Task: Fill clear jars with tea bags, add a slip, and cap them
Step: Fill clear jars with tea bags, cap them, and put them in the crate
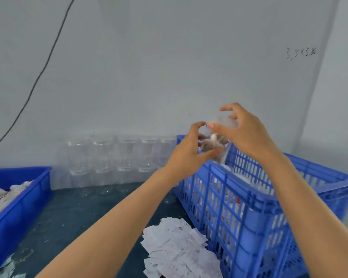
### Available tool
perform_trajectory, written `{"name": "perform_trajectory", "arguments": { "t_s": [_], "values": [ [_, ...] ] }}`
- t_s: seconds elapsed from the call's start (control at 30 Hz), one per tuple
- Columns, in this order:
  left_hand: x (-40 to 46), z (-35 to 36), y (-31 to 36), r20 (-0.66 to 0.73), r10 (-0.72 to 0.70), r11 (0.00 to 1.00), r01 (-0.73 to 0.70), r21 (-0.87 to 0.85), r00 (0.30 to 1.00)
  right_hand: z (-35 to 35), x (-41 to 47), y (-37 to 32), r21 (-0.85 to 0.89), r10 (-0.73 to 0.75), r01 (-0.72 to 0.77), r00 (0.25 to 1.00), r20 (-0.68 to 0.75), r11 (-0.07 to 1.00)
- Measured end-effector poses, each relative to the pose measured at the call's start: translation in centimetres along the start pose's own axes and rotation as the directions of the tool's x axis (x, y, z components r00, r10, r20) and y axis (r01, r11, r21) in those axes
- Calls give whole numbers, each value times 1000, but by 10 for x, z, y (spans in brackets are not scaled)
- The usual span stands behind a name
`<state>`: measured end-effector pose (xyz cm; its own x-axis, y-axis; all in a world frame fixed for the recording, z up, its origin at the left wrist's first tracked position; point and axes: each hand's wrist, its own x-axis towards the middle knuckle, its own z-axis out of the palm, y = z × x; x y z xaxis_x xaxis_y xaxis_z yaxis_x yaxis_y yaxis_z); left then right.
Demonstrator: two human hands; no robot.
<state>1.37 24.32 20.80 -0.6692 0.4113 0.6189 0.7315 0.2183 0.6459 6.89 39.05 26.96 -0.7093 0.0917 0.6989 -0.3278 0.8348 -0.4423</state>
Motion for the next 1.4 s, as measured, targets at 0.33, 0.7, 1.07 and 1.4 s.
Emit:
{"name": "perform_trajectory", "arguments": {
  "t_s": [0.33, 0.7, 1.07, 1.4],
  "values": [
    [15, 66, 20, 302, -22, 999, 8, 47, 953, -45, -18, 56, -294, 252, -209, 961, 117, 933],
    [17, 69, 20, 561, 12, 876, -278, 393, 828, -38, -50, 95, -369, 471, -302, 675, 569, 879],
    [6, 59, 8, 503, 82, 953, -215, 214, 860, -42, -42, 82, -464, 533, -266, 501, 682, 845],
    [-2, 42, -19, 134, 191, 959, -214, 186, 972, -27, -39, 77, -327, 495, -391, 792, 357, 860]
  ]
}}
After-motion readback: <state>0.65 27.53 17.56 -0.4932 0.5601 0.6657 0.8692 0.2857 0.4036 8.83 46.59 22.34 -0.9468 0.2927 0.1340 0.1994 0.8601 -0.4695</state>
